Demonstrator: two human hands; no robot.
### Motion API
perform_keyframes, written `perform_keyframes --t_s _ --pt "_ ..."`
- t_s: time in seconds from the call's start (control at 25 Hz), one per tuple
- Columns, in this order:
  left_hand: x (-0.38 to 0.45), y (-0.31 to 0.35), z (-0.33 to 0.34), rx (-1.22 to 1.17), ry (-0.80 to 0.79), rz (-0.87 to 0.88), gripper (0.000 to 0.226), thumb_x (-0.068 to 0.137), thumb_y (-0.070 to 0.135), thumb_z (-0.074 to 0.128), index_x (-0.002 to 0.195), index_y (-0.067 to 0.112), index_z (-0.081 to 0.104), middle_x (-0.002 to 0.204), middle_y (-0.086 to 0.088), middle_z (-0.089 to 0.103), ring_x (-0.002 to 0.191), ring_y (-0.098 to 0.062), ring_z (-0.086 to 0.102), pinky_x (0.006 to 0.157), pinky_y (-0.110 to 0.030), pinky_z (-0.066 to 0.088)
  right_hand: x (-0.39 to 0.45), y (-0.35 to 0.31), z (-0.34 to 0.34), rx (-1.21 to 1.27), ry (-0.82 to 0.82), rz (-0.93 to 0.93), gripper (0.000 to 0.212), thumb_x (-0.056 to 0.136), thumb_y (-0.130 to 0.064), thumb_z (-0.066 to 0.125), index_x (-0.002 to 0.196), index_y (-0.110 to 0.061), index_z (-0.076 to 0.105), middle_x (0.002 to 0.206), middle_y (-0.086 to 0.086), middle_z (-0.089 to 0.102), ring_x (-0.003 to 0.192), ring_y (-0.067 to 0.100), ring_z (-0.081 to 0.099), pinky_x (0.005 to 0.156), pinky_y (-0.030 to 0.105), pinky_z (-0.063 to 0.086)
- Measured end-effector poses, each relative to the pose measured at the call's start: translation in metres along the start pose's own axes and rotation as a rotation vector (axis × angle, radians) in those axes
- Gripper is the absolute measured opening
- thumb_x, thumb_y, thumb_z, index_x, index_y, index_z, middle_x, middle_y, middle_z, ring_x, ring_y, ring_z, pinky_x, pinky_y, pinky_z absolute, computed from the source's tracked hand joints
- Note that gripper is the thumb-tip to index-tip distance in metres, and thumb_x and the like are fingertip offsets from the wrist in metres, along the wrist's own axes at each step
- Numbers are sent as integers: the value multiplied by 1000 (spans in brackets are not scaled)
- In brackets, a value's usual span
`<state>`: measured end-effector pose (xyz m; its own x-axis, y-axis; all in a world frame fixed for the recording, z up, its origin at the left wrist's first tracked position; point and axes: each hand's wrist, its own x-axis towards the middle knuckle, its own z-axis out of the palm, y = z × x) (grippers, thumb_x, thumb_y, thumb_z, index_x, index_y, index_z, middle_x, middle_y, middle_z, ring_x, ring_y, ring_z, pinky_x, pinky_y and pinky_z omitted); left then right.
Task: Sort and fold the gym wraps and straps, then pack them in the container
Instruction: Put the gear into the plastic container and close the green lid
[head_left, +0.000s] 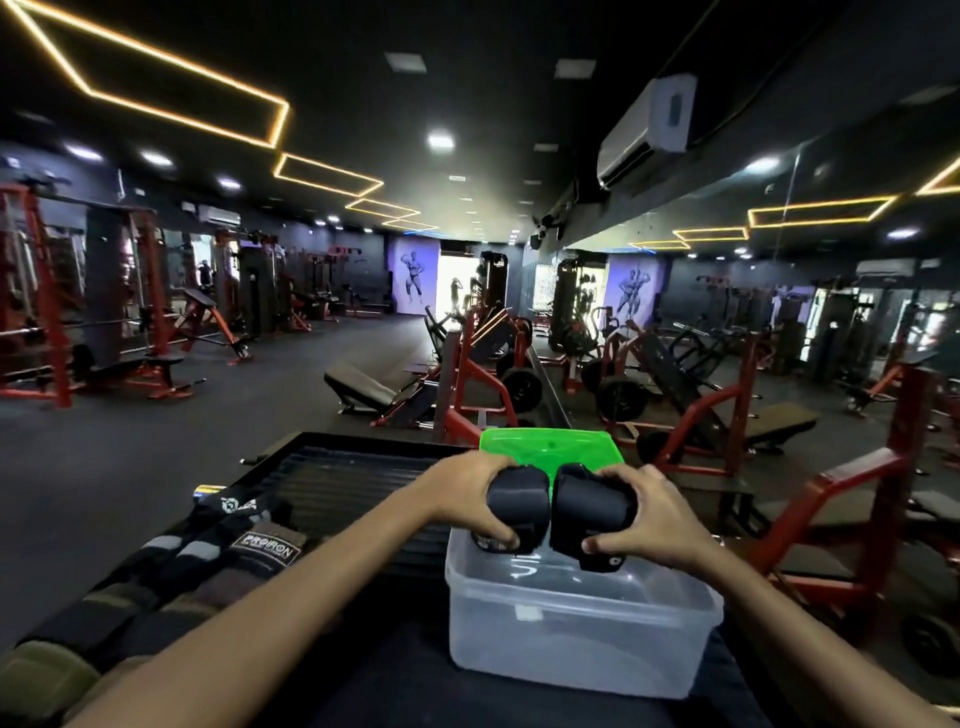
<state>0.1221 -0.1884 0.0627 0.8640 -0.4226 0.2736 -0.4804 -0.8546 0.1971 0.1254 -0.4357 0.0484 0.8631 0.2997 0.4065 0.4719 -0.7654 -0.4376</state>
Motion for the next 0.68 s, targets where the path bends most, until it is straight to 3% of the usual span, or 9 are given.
perform_keyframes --t_s 0.16,0.28,0.36,0.44,0.56,0.68 --pt "20 -12 31 106 -150 -28 71 59 38 84 119 15 54 117 -6 62 105 -25 57 87 -33 48 22 20 20 -159 -176 -30 89 34 -64 70 115 -28 57 103 -5 62 99 16 58 84 29 48" --pt "27 -22 45 181 -217 -16 75 58 36 84 122 11 53 122 -9 59 112 -27 54 95 -35 43 32 25 38 -158 -271 -3 72 50 -46 83 113 -21 58 106 -5 65 97 15 60 80 28 46" --pt "29 -23 51 384 -271 37 82 59 43 82 125 9 49 127 -10 53 119 -28 47 104 -37 34 37 27 56 -193 -359 11 69 56 -39 85 114 -14 58 112 3 63 100 20 58 80 27 44" --pt "28 -20 57 493 -298 18 80 62 47 80 123 8 47 126 -12 52 118 -29 47 101 -39 33 40 27 69 -281 -409 4 67 56 -42 84 111 -14 57 113 6 60 102 23 56 78 28 42" --pt "26 -20 60 378 -302 -73 74 63 51 79 114 7 47 121 -14 57 112 -31 53 88 -38 43 43 27 71 -305 -423 -33 67 54 -43 84 108 -14 57 112 7 59 101 24 55 77 29 41" --pt "26 -20 60 383 -269 -81 77 64 56 76 119 8 49 123 -13 55 114 -29 50 93 -36 41 42 29 68 -254 -397 -39 68 52 -42 86 105 -15 54 107 6 55 96 21 52 71 26 35"
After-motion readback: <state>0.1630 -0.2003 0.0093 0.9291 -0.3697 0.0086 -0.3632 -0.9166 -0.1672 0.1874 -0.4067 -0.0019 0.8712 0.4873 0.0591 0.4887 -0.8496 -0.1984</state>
